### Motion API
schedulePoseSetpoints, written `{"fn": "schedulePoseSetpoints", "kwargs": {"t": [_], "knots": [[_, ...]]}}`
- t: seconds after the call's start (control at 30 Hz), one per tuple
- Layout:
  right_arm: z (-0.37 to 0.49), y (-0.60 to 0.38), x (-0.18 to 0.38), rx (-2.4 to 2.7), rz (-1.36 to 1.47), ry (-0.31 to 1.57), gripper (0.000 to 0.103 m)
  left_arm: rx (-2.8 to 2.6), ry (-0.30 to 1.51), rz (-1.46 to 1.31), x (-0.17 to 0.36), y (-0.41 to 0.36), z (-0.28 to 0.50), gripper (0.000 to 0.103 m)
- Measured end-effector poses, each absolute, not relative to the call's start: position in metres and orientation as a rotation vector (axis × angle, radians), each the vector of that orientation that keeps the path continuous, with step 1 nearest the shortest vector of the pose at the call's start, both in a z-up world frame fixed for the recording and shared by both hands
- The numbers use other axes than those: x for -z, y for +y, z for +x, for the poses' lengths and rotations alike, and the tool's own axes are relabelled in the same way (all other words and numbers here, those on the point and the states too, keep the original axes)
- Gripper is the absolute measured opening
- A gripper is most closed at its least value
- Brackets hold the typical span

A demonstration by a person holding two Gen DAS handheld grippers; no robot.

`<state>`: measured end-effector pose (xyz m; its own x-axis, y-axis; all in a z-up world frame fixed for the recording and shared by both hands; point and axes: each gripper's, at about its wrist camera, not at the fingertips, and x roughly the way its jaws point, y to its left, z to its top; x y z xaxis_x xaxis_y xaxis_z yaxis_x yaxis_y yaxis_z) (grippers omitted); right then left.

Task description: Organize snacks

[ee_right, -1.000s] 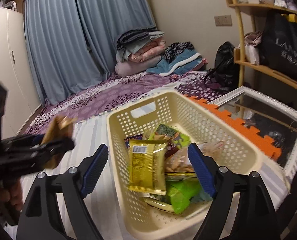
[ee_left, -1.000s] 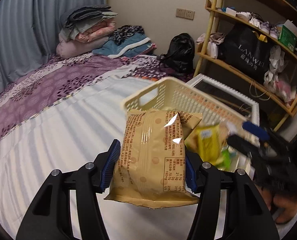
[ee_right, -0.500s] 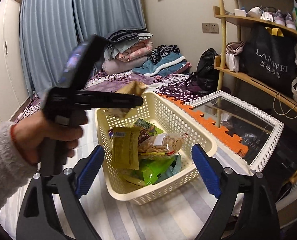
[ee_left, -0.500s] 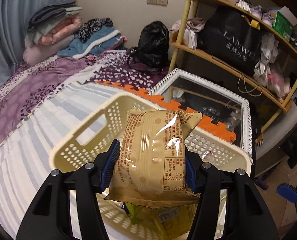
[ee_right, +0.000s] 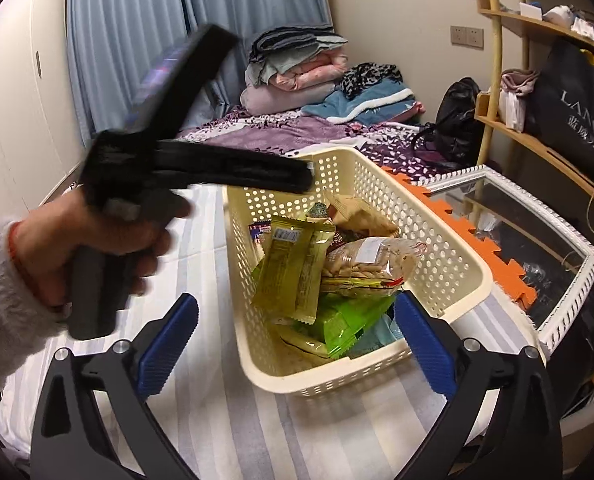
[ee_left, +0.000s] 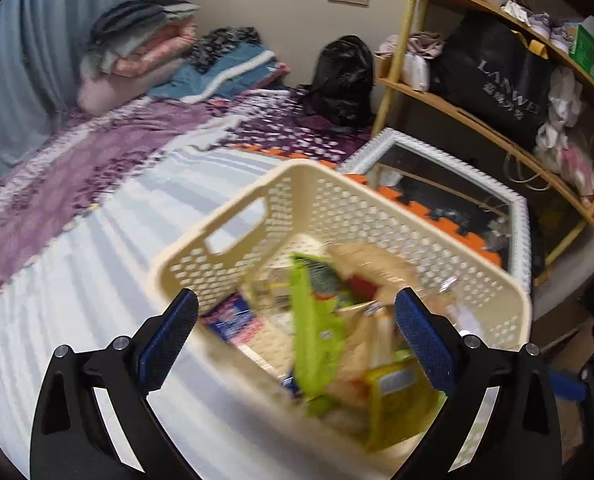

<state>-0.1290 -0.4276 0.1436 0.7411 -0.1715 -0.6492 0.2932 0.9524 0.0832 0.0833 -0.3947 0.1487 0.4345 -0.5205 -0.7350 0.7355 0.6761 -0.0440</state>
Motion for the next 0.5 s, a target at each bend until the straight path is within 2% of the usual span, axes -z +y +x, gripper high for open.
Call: {"fn": "schedulePoseSetpoints", "kwargs": {"t": [0.27,0.5], "knots": [[-0.123,-0.412,-0.136,0.231,0.073,0.749,0.098,0.469,0.744,0.275,-0.146,-0.321,0.060,0.100],[-0.136,-0.413,-0.143,0.175,0.074,0.707,0.098,0.327,0.679,0.240,-0.158,-0.281,0.013,0.100]]}}
